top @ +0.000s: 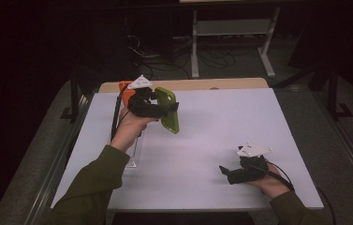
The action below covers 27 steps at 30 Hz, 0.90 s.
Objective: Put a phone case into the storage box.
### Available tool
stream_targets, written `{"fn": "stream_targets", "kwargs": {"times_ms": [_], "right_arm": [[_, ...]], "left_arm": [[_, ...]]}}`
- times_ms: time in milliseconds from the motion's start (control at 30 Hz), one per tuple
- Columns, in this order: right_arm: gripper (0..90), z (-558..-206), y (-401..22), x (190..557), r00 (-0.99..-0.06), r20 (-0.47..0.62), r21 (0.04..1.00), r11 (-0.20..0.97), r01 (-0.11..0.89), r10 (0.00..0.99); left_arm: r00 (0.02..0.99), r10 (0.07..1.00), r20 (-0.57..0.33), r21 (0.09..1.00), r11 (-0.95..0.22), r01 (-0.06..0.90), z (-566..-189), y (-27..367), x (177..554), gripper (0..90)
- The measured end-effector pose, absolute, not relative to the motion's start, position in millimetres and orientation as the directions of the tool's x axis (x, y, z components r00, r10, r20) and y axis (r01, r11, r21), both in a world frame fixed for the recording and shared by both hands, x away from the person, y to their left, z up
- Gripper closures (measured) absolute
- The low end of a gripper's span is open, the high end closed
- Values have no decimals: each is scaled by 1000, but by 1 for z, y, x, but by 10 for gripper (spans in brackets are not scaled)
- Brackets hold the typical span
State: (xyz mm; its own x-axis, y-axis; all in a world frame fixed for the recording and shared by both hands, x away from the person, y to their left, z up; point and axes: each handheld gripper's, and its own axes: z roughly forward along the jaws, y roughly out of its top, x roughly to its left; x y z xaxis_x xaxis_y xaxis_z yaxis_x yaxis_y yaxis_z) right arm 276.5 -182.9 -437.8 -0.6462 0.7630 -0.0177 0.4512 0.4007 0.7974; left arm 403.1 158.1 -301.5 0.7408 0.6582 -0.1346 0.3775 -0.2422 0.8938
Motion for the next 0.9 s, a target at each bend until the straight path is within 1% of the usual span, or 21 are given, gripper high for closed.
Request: {"fn": "stream_targets", "kwargs": {"times_ms": [467,700,900], "right_arm": [[4,-438,-183,277,-644,-14,799,396,452,764],[4,-437,-184,276,-640,-12,798,393,457,769],[4,-437,-184,276,-641,-15,798,396,455,767]], "left_arm": [[672,733,-101,914,-199,355,-278,191,419,159],[615,784,-79,914,-189,358,-274,209,426,160],[537,842,-61,913,-171,371,-277,222,433,159]]}}
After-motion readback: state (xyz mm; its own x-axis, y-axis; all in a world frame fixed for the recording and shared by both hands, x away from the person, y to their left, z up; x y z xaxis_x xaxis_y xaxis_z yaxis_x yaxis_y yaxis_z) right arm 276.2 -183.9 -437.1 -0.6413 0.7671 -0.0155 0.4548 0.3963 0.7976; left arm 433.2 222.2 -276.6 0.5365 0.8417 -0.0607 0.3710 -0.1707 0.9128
